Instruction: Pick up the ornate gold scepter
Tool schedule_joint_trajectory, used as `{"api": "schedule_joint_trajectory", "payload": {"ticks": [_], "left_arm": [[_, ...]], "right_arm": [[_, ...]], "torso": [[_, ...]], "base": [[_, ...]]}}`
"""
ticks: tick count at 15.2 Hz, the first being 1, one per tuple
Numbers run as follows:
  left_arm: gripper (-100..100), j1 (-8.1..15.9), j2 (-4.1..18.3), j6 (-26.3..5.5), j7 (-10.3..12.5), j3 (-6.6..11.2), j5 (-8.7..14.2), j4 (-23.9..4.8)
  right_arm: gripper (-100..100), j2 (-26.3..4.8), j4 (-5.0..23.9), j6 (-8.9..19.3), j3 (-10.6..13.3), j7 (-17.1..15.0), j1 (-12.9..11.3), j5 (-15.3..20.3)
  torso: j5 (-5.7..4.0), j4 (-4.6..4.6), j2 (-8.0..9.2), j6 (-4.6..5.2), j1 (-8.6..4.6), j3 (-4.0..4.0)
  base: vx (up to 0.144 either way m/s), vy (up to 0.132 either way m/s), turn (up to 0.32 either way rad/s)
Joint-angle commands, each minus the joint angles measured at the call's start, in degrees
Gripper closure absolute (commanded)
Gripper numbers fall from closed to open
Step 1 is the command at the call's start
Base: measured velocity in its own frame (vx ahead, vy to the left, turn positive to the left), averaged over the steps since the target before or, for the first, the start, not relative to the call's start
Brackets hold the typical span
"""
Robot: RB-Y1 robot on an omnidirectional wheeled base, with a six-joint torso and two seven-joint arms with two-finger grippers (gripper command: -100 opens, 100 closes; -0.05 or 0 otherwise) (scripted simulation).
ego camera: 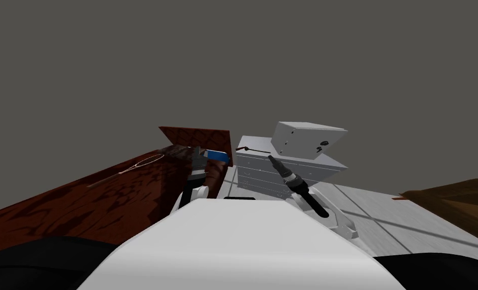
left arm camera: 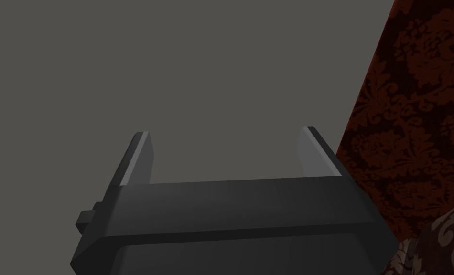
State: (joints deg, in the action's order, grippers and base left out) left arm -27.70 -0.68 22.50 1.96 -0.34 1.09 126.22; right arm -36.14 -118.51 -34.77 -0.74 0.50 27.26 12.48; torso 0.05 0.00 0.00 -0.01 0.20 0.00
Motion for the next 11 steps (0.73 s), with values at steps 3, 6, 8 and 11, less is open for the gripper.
{"api": "schedule_joint_trajectory", "payload": {"ticks": [3, 6, 8, 11], "left_arm": [[0, 0.00, 0.00, 0.00, 0.00, 0.00, 0.00, 0.00], [0, 0.00, 0.00, 0.00, 0.00, 0.00, 0.00, 0.00], [0, 0.00, 0.00, 0.00, 0.00, 0.00, 0.00, 0.00], [0, 0.00, 0.00, 0.00, 0.00, 0.00, 0.00, 0.00]], "right_arm": [[-100, -5.29, 1.75, -0.94, -0.44, 0.12, -0.14, 1.50], [-100, -9.13, 3.15, -1.57, -0.69, 0.22, -0.33, 2.70], [-100, -11.71, 4.57, -2.23, -0.94, 0.33, -0.51, 3.94], [-100, -14.39, 4.57, -2.23, -0.94, 0.33, -0.51, 3.94]], "torso": [[0.00, 0.00, -0.01, 0.00, 0.01, 0.00], [0.00, 0.00, -0.02, 0.00, 0.01, -0.01], [0.00, -0.01, -0.03, 0.00, -0.02, -0.02], [0.01, 0.00, 0.00, 0.00, 0.00, 0.00]], "base": [[0.001, 0.057, 0.005], [0.006, 0.052, 0.005], [0.001, 0.048, 0.007], [-0.002, 0.045, 0.002]]}}
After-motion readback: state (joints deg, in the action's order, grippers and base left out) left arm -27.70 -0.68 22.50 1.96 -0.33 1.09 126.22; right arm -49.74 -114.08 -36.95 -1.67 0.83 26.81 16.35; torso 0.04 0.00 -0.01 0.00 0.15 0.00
